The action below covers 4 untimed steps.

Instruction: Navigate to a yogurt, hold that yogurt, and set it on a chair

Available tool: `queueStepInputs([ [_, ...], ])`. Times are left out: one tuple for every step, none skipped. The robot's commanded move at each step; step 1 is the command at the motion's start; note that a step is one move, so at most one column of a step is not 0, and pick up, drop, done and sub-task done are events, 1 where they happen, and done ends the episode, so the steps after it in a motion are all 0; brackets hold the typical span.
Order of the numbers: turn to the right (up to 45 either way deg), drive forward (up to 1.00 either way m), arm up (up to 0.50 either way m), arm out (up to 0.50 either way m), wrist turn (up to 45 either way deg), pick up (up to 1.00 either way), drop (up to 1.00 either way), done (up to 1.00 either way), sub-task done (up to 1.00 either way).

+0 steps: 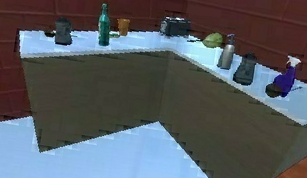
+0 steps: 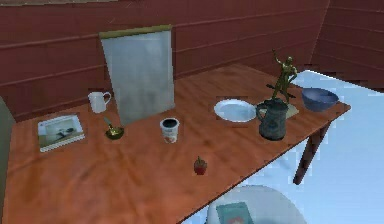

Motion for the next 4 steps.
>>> queueStepInputs([
  [0.0, 0.00, 0.38, 0.00, 0.0, 0.00, 0.00, 0.00, 0.00],
  [0.0, 0.00, 0.00, 0.46, 0.0, 0.00, 0.00, 0.00, 0.00],
  [0.0, 0.00, 0.00, 0.00, 45.0, 0.00, 0.00, 0.00, 0.00],
  [0.0, 0.00, 0.00, 0.00, 45.0, 0.00, 0.00, 0.00, 0.00],
])
